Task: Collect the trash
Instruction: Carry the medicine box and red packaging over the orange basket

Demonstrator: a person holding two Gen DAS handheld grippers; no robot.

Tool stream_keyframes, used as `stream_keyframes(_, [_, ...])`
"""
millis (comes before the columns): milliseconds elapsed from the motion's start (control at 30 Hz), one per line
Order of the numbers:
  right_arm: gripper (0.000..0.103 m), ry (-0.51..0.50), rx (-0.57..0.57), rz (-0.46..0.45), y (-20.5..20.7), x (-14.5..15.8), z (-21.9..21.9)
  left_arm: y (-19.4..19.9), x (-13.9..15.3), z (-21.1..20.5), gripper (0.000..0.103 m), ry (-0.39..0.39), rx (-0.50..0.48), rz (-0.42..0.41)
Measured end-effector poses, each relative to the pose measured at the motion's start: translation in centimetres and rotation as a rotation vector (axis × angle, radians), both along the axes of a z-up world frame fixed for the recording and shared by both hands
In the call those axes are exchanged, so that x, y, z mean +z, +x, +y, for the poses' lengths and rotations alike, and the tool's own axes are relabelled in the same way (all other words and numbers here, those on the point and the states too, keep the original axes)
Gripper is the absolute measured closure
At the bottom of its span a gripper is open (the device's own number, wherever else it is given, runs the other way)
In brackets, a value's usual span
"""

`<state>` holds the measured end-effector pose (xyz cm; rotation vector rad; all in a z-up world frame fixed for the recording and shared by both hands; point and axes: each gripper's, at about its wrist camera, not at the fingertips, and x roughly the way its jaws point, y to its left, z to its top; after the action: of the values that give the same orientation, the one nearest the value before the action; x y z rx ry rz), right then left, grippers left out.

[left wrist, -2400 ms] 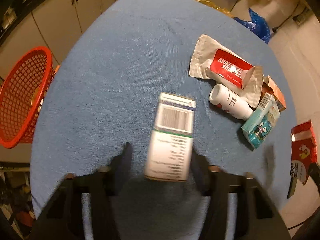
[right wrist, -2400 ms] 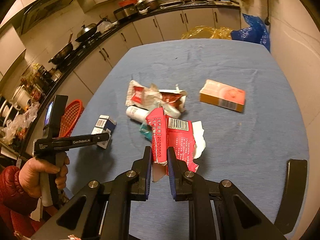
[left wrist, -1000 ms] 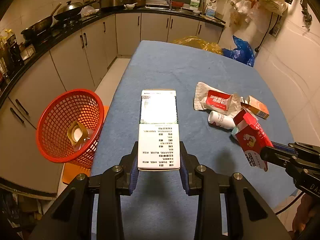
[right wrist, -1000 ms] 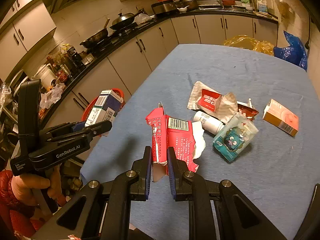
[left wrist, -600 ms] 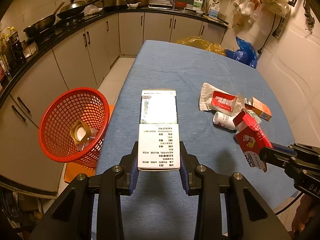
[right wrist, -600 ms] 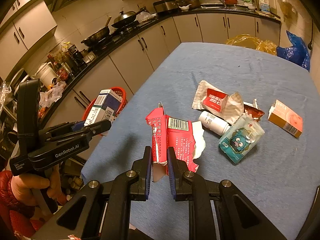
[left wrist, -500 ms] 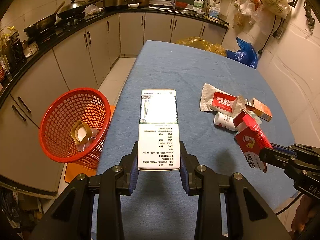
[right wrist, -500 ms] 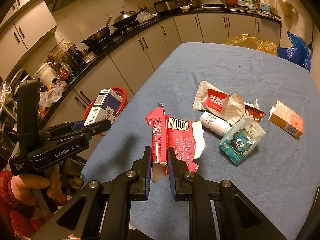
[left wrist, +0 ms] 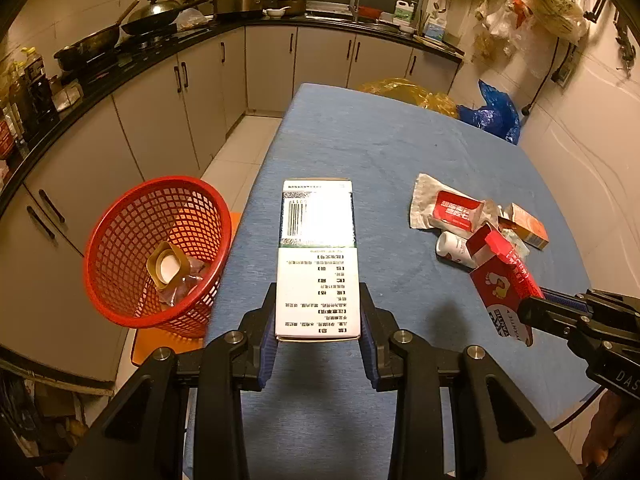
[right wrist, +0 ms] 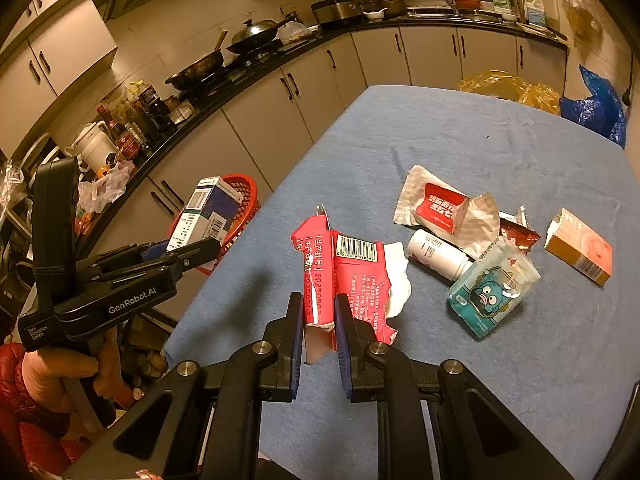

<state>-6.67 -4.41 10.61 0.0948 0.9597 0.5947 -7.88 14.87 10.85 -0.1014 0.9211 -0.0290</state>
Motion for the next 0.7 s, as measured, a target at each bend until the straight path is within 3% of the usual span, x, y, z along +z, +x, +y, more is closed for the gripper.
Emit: stream_keyframes(700, [0.087, -0.025, 0.074, 0.007, 0.7, 0.3, 2.9, -1.2, 0.0, 2.9, 0.07, -0.022, 0.088, -0.009])
